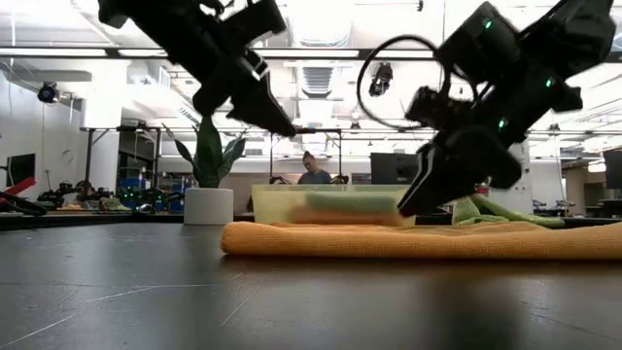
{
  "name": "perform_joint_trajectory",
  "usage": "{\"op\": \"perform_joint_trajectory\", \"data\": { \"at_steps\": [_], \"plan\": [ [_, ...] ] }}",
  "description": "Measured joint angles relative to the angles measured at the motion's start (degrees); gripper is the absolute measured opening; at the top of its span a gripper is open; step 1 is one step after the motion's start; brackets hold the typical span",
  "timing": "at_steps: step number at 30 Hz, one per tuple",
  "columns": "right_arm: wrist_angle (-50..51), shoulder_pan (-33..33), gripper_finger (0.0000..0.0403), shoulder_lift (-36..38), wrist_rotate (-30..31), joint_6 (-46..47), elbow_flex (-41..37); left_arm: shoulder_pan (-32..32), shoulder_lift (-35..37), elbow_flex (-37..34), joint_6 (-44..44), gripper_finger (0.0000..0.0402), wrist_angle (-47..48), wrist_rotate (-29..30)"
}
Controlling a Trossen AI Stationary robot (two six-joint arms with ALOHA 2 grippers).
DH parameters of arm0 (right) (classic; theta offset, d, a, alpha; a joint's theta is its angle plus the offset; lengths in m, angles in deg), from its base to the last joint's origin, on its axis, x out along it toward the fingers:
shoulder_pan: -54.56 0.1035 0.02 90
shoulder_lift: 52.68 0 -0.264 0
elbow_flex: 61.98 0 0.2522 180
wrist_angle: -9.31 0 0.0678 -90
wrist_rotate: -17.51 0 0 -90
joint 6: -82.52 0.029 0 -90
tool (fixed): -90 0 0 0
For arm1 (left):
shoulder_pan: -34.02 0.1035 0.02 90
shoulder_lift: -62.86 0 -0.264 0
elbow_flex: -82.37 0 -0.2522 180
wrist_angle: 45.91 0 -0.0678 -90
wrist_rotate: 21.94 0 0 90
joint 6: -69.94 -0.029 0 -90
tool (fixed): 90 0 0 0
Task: Fold microfiber towels
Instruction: Fold the yellow towel on the table
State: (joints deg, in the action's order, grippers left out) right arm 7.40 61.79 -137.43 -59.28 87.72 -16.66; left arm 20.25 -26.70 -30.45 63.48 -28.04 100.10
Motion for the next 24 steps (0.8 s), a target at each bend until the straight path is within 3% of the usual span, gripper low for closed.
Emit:
{"op": "perform_joint_trajectory", "data": {
  "at_steps": [6,11,14,24],
  "plan": [
    [16.49,0.0,0.0119,10.12,-0.61,6.51,0.01,0.86,-1.89,-0.4,1.33,0.0,-0.38,-0.63],
    [28.23,0.16,0.0136,17.11,-1.68,10.4,-0.01,4.04,-3.28,-0.4,1.71,0.0,-0.79,-14.28],
    [33.24,0.49,0.0144,20.04,-1.7,12.25,-0.01,5.6,-4.49,-0.43,1.34,0.0007,-0.53,-15.77],
    [39.42,4.38,0.0134,22.84,-1.67,17.98,-1.27,8.97,-9.74,-0.95,1.44,0.0111,-0.84,-17.06]
  ]
}}
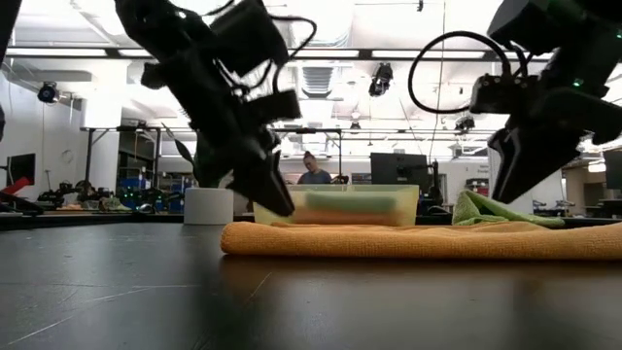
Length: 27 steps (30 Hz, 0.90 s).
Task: Fold microfiber towels
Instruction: Fold the yellow towel on the table
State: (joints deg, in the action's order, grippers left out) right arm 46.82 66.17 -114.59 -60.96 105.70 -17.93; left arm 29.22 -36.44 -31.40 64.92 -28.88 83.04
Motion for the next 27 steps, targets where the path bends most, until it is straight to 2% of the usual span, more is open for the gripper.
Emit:
{"op": "perform_joint_trajectory", "data": {
  "at_steps": [4,12,15,22,27],
  "plan": [
    [0.24,0.57,0.0127,-0.03,-0.01,1.25,-1.02,0.86,-2.29,-0.2,-0.1,0.0122,0.15,0.0],
    [6.16,0.54,0.0115,0.0,0.02,4.81,-1.55,1.36,-3.07,-0.28,0.05,0.012,-0.16,0.0],
    [5.79,0.54,0.0113,0.0,0.03,4.9,-1.73,1.35,-3.07,-0.28,-0.5,0.01,-0.05,0.0],
    [1.75,0.54,0.011,-0.07,0.46,4.74,-3.33,1.36,-3.07,-0.31,-1.4,0.0009,0.17,0.0],
    [-0.93,0.54,0.0095,-0.08,0.48,4.74,-4.75,1.36,-3.07,-0.33,-1.41,0.0009,0.15,0.0]
  ]
}}
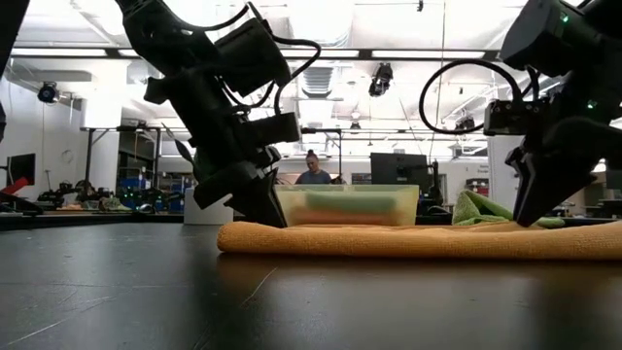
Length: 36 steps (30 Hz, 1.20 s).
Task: Fold microfiber towels
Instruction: Fold the yellow towel on the table
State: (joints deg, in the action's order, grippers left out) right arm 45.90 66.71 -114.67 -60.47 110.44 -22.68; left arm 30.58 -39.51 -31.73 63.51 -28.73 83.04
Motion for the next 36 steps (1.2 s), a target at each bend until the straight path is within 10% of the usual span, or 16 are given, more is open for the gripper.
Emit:
{"op": "perform_joint_trajectory", "data": {
  "at_steps": [9,29,36],
  "plan": [
    [-0.39,0.0,0.0013,-0.01,-0.04,-0.04,-0.37,-0.04,0.68,0.24,0.0,0.001,0.26,0.0],
    [11.29,-0.02,0.0009,0.06,1.53,-1.91,6.5,0.02,5.92,-0.38,-0.01,0.001,1.28,3.21],
    [11.26,-0.02,0.0009,0.06,2.67,-2.1,6.58,1.29,5.88,-1.97,1.95,0.0023,-3.66,-5.22]
  ]
}}
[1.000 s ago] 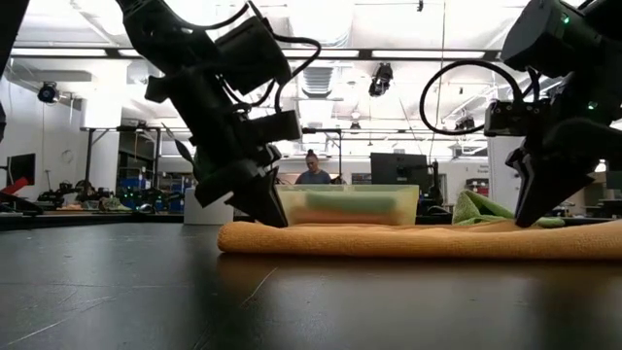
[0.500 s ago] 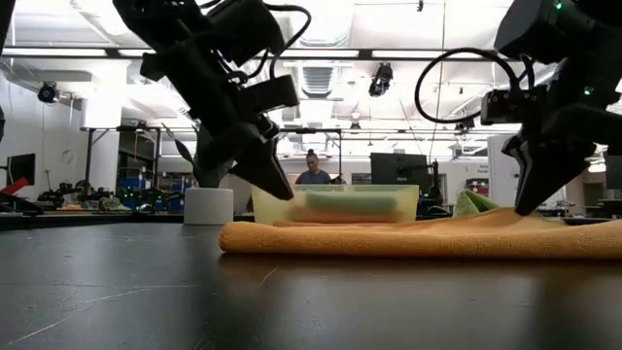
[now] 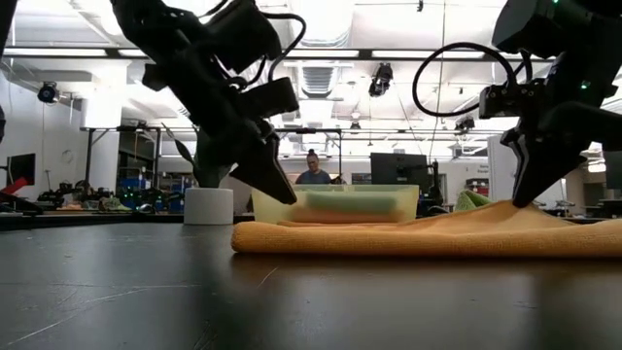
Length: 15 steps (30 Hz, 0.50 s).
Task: Fold microfiber towels
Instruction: Fold the yellow towel on the table
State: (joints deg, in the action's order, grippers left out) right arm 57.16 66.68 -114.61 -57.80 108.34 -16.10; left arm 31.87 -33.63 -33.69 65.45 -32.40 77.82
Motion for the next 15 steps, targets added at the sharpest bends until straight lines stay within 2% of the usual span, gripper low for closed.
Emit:
{"op": "perform_joint_trajectory", "data": {
  "at_steps": [8,15],
  "plan": [
    [-0.09,0.0,0.0009,0.0,0.16,0.08,-0.02,2.11,-1.0,-1.14,2.58,0.0074,-1.23,-1.02],
    [-0.15,0.0,0.0009,0.0,0.16,0.09,-0.04,2.19,-3.23,-1.09,4.07,0.0093,-2.32,-4.62]
  ]
}}
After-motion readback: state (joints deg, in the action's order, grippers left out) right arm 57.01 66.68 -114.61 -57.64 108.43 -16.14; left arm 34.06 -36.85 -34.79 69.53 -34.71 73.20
